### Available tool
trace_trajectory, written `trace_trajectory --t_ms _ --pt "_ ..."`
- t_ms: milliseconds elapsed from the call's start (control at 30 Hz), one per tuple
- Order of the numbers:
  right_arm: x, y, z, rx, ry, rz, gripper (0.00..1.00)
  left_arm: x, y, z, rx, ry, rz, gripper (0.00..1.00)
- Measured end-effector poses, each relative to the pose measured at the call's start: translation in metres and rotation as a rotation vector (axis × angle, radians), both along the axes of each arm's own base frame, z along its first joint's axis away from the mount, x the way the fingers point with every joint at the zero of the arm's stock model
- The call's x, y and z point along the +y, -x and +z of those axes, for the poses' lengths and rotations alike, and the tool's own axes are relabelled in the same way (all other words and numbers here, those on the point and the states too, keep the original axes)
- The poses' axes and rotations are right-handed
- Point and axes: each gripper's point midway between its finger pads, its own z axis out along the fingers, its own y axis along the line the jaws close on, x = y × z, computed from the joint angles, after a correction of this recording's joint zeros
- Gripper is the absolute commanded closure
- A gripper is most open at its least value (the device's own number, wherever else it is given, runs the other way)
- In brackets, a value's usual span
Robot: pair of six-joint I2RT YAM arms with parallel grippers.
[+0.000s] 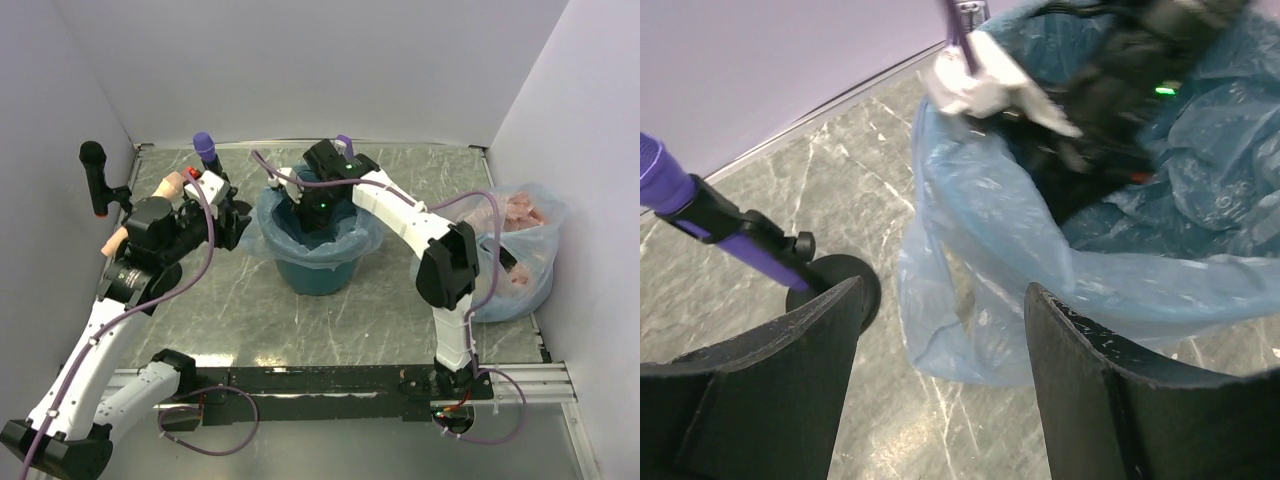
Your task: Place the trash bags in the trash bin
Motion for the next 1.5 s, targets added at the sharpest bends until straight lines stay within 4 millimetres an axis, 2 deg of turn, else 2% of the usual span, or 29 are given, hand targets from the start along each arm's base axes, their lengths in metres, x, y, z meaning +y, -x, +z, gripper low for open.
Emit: trace_trajectory --t_ms 67,133,233,300,400,567,633,833,1033,1267,1333,1400,1500 --pt "-0.006 0.012 -0.003 0.008 0.021 0.011 1.00 0.003 -0.001 -0.003 0.005 0.001 0.010 0.30" --pt "-0.009 0.021 -0.014 0.034 0.051 0.017 1.00 0.005 -0.003 -0.007 0.018 0.004 0.021 0.30" --pt "-0.011 0.030 -0.036 0.081 0.091 0.008 0.99 0.006 -0.006 -0.011 0.034 0.008 0.029 0.30" --pt "-0.011 0.031 -0.042 0.089 0.089 -0.005 0.97 0.006 -0.008 -0.012 0.040 0.009 0.030 0.30" --pt "-0.008 0.027 -0.042 0.048 0.050 -0.027 0.95 0.006 -0.011 -0.017 0.054 0.005 0.031 0.30" --pt "-0.008 0.025 -0.025 -0.011 0.004 -0.037 0.98 0.002 -0.016 -0.022 0.079 0.016 0.026 0.30" --pt "-0.008 0.025 -0.025 -0.019 -0.003 -0.037 0.98 0.000 -0.018 -0.023 0.082 0.021 0.024 0.30" --pt "-0.024 0.052 -0.060 0.065 0.034 -0.027 0.98 -0.001 -0.019 -0.023 0.083 0.024 0.020 0.30" --pt "-0.024 0.055 -0.068 0.087 0.046 -0.022 0.97 -0.001 -0.018 -0.025 0.090 0.023 0.016 0.30" --pt "-0.031 0.061 -0.098 0.172 0.156 -0.006 0.96 -0.003 -0.017 -0.024 0.097 0.033 0.011 0.30" --pt "-0.034 0.063 -0.095 0.174 0.165 -0.008 0.94 -0.004 -0.017 -0.024 0.097 0.040 0.008 0.30" --pt "-0.035 0.063 -0.084 0.153 0.155 -0.013 0.93 -0.004 -0.018 -0.022 0.093 0.043 0.007 0.30" --pt "-0.034 0.060 -0.051 0.089 0.108 -0.027 0.85 -0.004 -0.018 -0.022 0.090 0.045 0.007 0.30"
